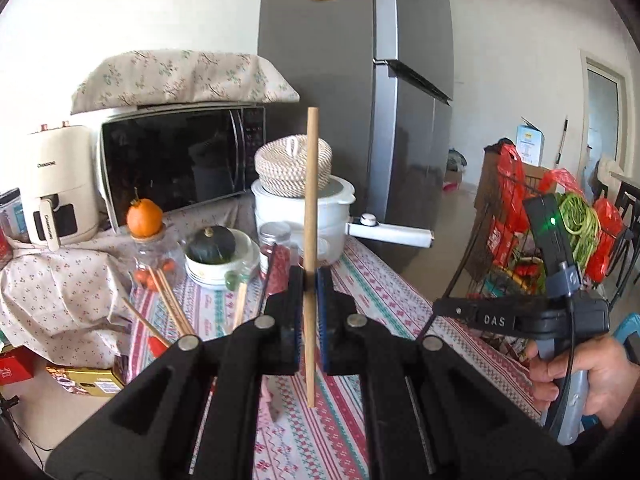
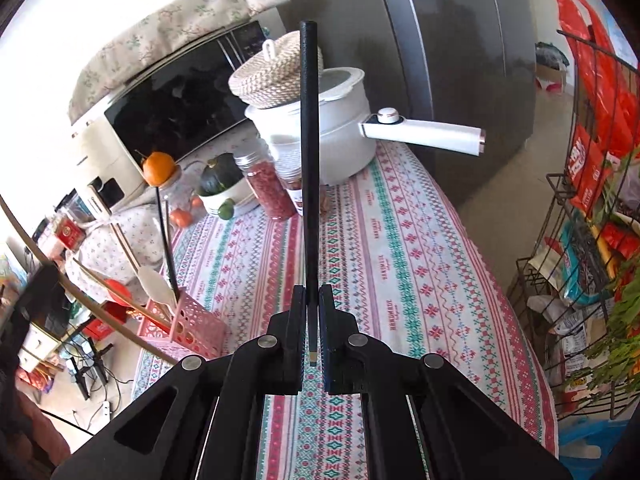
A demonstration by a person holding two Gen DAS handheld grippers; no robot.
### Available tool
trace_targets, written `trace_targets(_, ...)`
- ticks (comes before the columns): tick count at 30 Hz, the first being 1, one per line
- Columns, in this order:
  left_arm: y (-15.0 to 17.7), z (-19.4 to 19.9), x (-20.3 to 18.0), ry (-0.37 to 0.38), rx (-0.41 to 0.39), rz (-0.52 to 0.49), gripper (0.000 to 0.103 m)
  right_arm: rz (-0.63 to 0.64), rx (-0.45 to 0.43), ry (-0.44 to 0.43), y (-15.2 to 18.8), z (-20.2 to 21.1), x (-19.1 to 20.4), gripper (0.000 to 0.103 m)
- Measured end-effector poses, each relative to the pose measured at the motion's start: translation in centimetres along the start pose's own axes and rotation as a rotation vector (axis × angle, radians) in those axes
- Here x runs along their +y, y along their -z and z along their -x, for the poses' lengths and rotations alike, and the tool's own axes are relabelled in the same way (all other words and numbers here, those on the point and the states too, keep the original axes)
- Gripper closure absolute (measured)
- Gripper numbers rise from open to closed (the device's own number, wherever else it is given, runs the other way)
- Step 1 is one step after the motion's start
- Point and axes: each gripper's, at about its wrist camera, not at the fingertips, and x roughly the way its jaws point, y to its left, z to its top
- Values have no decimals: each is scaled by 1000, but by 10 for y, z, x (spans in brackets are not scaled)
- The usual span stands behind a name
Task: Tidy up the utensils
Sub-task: 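Carry the wooden chopstick into the holder with the left tool while the right tool carries the black chopstick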
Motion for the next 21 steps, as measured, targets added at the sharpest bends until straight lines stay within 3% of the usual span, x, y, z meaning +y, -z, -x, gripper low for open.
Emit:
trace_targets(12, 9, -11, 36, -145, -48, 23, 95, 21, 21, -7, 2, -11, 18, 97)
trace_targets(16, 20, -22, 42, -163, -15, 36, 95, 20, 21, -4, 4, -11, 16, 97)
trace_targets(21, 35, -41, 57, -158, 82, 108, 95, 18, 21, -3, 4, -10, 14, 97)
